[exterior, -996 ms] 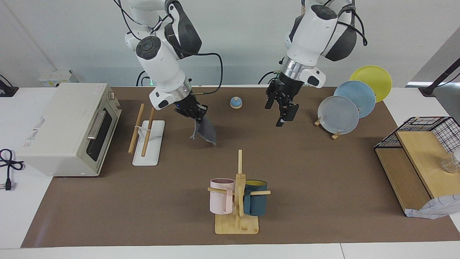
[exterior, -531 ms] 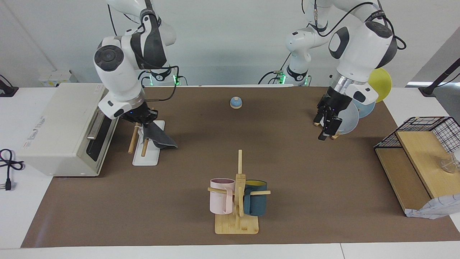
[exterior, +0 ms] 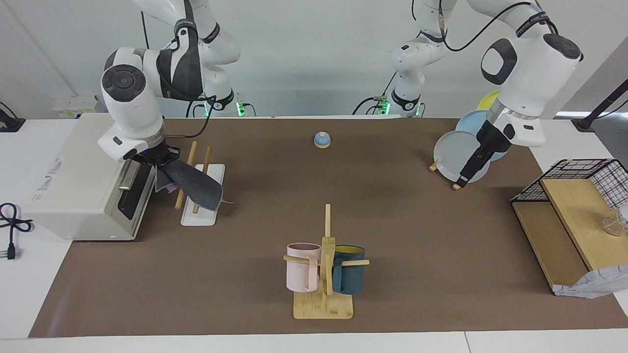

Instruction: Fold towel and hang on rack

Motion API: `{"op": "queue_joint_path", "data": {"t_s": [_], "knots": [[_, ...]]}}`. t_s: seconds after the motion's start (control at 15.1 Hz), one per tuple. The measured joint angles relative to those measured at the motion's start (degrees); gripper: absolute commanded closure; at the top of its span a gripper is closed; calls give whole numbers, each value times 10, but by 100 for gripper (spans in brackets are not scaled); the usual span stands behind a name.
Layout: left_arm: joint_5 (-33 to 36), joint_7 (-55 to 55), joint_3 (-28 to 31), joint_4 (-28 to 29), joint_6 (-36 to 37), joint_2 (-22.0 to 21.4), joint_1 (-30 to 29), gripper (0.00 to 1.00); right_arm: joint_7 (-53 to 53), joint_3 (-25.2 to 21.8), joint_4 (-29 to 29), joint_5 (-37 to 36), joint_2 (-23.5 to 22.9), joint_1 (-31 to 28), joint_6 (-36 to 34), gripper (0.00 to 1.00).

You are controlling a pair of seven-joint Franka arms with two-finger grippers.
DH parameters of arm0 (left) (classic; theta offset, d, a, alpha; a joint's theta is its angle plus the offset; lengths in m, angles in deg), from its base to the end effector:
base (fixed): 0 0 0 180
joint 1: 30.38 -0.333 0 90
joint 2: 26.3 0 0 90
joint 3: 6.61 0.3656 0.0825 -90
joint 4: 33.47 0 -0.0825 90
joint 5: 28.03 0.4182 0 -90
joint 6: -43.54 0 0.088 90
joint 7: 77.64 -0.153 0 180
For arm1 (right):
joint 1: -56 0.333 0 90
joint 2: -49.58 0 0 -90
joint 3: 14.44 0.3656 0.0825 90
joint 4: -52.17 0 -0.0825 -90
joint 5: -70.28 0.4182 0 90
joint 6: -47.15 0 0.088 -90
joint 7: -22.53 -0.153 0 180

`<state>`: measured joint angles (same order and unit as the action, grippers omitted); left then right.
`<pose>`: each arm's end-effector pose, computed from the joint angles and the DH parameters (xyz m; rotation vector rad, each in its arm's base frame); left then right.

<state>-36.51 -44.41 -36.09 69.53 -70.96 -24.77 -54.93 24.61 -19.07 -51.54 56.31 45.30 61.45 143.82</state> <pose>0.6271 -0.0665 0.5392 2.8262 0.7894 0.1727 0.5907 -0.0248 0.4778 2.8813 0.1482 -0.2897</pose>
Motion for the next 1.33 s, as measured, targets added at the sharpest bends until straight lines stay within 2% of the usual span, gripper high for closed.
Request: {"op": "queue_joint_path", "data": {"t_s": [0.13, 0.33, 0.4, 0.53, 0.66, 0.8, 1.06, 1.33], "knots": [[17, -94, 8, -8, 23, 0, 0, 0, 10, 0, -7, 0, 1, -7, 0, 100], [83, -192, 17, -17, 62, -1, 16, 0, 15, -1, -27, 0, 7, -13, 0, 100], [103, -221, 38, -24, 81, -1, 42, 0, 16, -1, -33, 0, 10, -16, 1, 71], [120, -262, 109, -36, 117, -3, 119, 0, 19, -1, -39, 0, 14, -19, 3, 0], [122, -284, 164, -41, 153, -10, 177, 0, 19, 0, -40, 0, 16, -20, 3, 0], [122, -289, 184, -40, 187, -18, 205, 0, 19, 1, -40, 0, 16, -19, 3, 0], [114, -289, 187, -23, 201, -32, 214, 0, 20, 1, -39, 0, 17, -20, 6, 0], [66, -289, 194, -26, 189, -32, 214, 0, 20, 5, -12, 0, 24, -19, 4, 0]]}}
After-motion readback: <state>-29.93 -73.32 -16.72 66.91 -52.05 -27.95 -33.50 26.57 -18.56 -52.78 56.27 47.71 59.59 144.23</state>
